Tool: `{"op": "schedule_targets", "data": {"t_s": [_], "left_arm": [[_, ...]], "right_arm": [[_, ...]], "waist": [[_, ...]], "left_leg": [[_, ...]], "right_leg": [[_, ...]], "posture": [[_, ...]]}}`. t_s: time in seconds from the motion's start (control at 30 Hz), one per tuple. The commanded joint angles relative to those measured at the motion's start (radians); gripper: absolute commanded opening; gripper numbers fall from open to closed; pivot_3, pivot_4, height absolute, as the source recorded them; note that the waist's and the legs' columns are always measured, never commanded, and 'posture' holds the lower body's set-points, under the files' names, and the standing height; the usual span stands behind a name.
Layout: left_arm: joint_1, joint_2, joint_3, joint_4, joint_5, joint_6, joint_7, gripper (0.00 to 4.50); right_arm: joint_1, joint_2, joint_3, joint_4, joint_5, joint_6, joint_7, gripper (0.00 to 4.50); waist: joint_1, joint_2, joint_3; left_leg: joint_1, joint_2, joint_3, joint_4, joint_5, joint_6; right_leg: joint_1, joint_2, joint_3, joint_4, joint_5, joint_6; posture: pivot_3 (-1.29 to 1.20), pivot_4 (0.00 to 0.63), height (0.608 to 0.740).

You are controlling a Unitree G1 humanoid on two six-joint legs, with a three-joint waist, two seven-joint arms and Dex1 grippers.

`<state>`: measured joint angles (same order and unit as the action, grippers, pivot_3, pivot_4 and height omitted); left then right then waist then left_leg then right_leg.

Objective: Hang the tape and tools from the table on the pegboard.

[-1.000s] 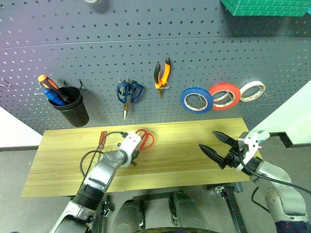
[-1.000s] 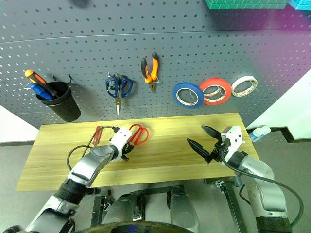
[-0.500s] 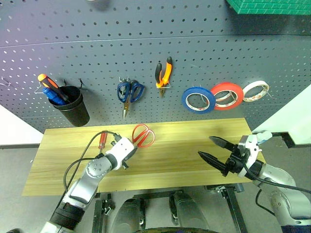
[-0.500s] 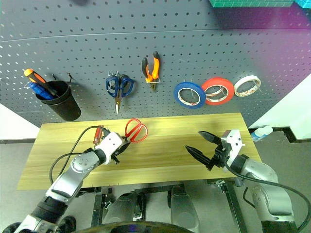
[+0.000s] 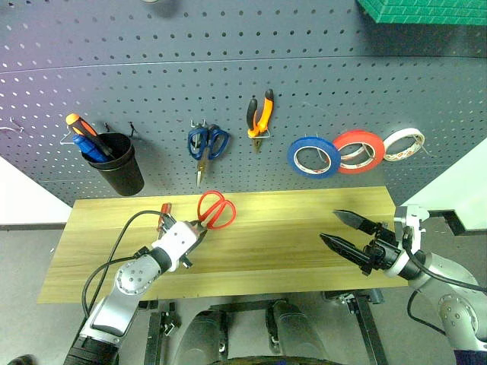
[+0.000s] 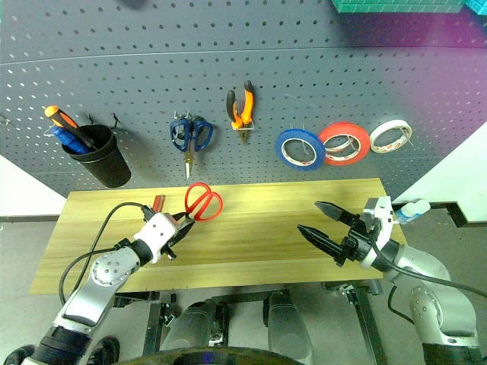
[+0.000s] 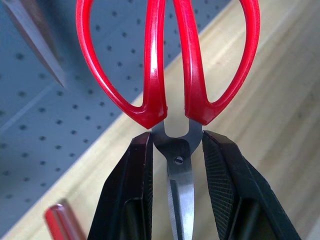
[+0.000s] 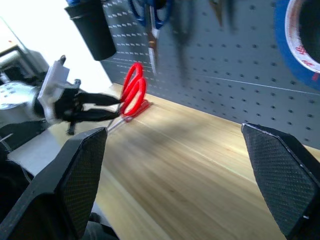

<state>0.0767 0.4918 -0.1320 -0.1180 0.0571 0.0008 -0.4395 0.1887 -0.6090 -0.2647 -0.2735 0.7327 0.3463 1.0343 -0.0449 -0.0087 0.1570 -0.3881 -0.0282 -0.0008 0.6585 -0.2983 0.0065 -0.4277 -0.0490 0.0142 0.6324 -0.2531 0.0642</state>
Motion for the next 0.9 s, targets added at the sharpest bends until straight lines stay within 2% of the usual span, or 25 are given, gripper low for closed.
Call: {"op": "schedule_targets", "data": {"t_s": [0.03,0.33,0.7,0.83,0.9], "left_arm": [[0.002,0.012,0.031,-0.046,0.011,-0.071,0.006,1.09],[0.046,0.024,0.085,-0.077,0.038,-0.204,0.039,1.09],[-0.037,0.015,0.124,-0.052,0.07,-0.265,0.092,1.09],[-0.057,0.008,0.137,-0.046,0.087,-0.289,0.119,1.09],[-0.063,0.005,0.14,-0.044,0.09,-0.296,0.125,1.09]], "right_arm": [[0.002,-0.002,-0.024,-0.049,0.013,-0.045,0.038,4.5],[0.023,-0.002,-0.042,-0.091,0.118,0.001,0.081,4.5],[0.043,0.028,-0.036,-0.067,0.098,-0.085,0.161,4.5],[0.038,0.034,-0.039,-0.029,0.107,-0.1,0.201,4.5],[0.044,0.031,-0.047,-0.001,0.135,-0.09,0.247,4.5]], "waist": [[0.0,0.001,-0.001],[0.002,0.004,-0.006],[0.0,0.004,-0.028],[0.0,0.003,-0.032],[0.0,0.003,-0.032]], "left_leg": [[0.0,0.0,0.0,0.001,0.0,0.0],[0.0,0.0,0.0,0.007,0.0,0.0],[0.001,0.0,0.0,0.009,0.0,0.0],[0.006,0.0,0.001,0.009,0.0,0.0],[0.015,0.0,0.001,0.008,0.0,0.001]], "right_leg": [[0.0,0.0,0.0,0.0,0.0,0.0],[0.003,0.0,0.0,0.0,0.003,0.001],[0.005,0.002,0.0,0.002,0.005,0.004],[0.01,0.002,0.0,0.002,0.005,0.004],[0.019,0.002,0.0,0.0,0.005,0.004]], "posture": [[-0.17,0.119,0.736],[-0.17,0.101,0.736],[-0.17,0.079,0.736],[-0.17,0.075,0.736],[-0.17,0.072,0.736]]}}
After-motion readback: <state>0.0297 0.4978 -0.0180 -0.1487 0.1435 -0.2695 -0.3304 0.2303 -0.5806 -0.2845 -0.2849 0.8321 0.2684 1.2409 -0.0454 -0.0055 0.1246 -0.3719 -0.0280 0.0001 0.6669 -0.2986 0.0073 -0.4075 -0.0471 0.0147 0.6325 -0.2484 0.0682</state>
